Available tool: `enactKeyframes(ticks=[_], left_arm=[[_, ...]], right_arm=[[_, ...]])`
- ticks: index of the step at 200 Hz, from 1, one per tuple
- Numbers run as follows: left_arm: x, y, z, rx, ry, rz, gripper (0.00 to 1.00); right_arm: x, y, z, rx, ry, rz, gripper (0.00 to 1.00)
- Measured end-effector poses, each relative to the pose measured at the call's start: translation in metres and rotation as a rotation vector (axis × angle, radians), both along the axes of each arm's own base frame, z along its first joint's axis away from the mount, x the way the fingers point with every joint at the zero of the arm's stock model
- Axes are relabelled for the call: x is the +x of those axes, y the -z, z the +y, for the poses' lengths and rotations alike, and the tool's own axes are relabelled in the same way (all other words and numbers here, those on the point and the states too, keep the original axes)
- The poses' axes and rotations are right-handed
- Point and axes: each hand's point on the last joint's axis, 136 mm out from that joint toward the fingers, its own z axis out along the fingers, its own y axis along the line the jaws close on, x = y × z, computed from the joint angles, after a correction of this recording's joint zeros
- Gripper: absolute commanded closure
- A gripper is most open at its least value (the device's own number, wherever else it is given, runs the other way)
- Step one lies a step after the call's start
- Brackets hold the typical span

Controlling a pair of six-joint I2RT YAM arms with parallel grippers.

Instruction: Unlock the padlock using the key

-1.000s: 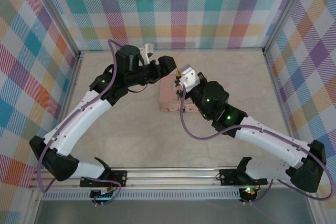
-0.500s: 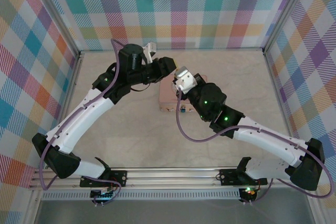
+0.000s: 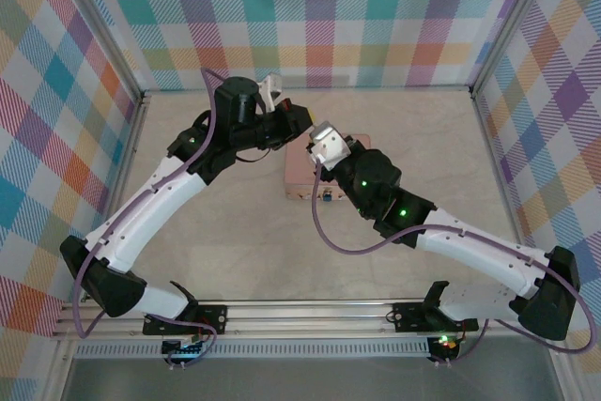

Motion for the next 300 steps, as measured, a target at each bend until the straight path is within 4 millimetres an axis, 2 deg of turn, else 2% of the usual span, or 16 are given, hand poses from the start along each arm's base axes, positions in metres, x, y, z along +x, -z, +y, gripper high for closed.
enactKeyframes(ticks=[9, 22, 33, 50, 89, 106, 148, 169, 213, 239, 264, 300], left_arm=[[0.001, 0.001, 0.0, 0.005, 0.0, -0.001, 1.0], [0.002, 0.003, 0.0, 0.017, 0.005, -0.014, 1.0], [0.002, 0.006, 0.0, 0.031, 0.005, -0.023, 1.0], [0.003, 0.019, 0.002, 0.066, 0.007, -0.038, 1.0], [-0.002, 0.059, 0.007, 0.154, 0.039, -0.069, 1.0], [-0.008, 0.071, 0.011, 0.17, 0.055, -0.099, 1.0], [-0.024, 0.077, 0.013, 0.129, 0.103, -0.173, 1.0], [-0.029, 0.075, 0.012, 0.091, 0.126, -0.208, 1.0], [-0.037, 0.07, 0.01, 0.012, 0.148, -0.27, 1.0], [-0.041, 0.061, 0.008, -0.034, 0.162, -0.298, 1.0], [-0.046, 0.054, 0.004, -0.067, 0.181, -0.32, 1.0], [-0.052, 0.046, 0.002, -0.1, 0.195, -0.339, 1.0]], right_arm=[[0.0, 0.004, -0.001, -0.003, 0.005, 0.023, 0.59], [-0.001, 0.013, -0.004, -0.001, 0.011, 0.069, 0.57], [-0.003, 0.021, -0.007, 0.009, 0.015, 0.12, 0.49], [-0.008, 0.028, -0.017, 0.04, 0.018, 0.189, 0.42], [-0.015, 0.029, -0.047, 0.283, -0.007, 0.401, 0.42], [-0.015, 0.037, -0.054, 0.401, -0.049, 0.513, 0.45], [-0.016, 0.082, -0.054, 0.675, -0.175, 0.813, 0.46], [-0.02, 0.093, -0.043, 0.792, -0.262, 0.924, 0.39], [-0.021, 0.092, -0.027, 1.012, -0.443, 1.01, 0.41], [-0.023, 0.075, -0.022, 1.082, -0.53, 1.011, 0.44], [-0.028, 0.054, -0.023, 1.118, -0.607, 0.976, 0.54], [-0.03, 0.045, -0.021, 1.133, -0.653, 0.972, 0.57]])
